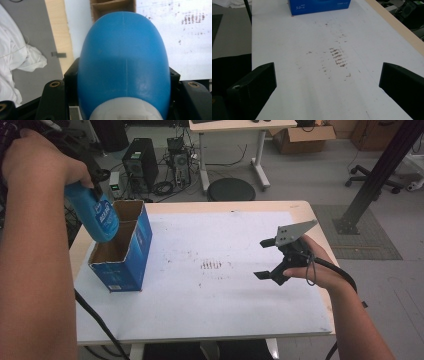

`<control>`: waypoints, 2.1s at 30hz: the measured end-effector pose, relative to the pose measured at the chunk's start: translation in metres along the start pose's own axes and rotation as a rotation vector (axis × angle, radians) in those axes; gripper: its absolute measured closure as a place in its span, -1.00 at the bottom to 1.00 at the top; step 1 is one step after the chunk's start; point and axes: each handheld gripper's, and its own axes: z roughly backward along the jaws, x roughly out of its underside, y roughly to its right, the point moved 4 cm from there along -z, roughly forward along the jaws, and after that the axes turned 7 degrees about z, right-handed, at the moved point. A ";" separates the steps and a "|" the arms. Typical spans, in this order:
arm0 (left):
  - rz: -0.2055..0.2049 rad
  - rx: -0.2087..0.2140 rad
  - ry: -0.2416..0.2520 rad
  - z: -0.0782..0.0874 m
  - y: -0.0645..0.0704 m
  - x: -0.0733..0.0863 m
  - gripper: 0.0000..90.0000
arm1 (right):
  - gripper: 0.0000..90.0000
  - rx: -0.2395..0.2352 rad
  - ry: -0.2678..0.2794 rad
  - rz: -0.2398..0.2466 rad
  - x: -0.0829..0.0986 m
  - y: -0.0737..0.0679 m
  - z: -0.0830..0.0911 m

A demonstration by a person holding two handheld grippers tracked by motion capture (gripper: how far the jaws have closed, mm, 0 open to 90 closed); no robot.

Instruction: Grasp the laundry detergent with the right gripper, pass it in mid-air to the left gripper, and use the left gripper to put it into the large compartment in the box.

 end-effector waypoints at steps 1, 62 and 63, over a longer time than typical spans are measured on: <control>0.006 0.008 -0.004 -0.001 -0.003 -0.003 -0.14 | -0.97 -0.002 -0.003 -0.002 0.000 0.002 -0.001; 0.001 0.026 -0.116 -0.131 -0.003 -0.020 -0.14 | -0.97 -0.034 0.007 -0.015 0.007 0.007 -0.015; 0.001 0.028 -0.116 -0.134 -0.002 -0.020 -0.14 | -0.97 -0.034 0.007 -0.015 0.007 0.007 -0.015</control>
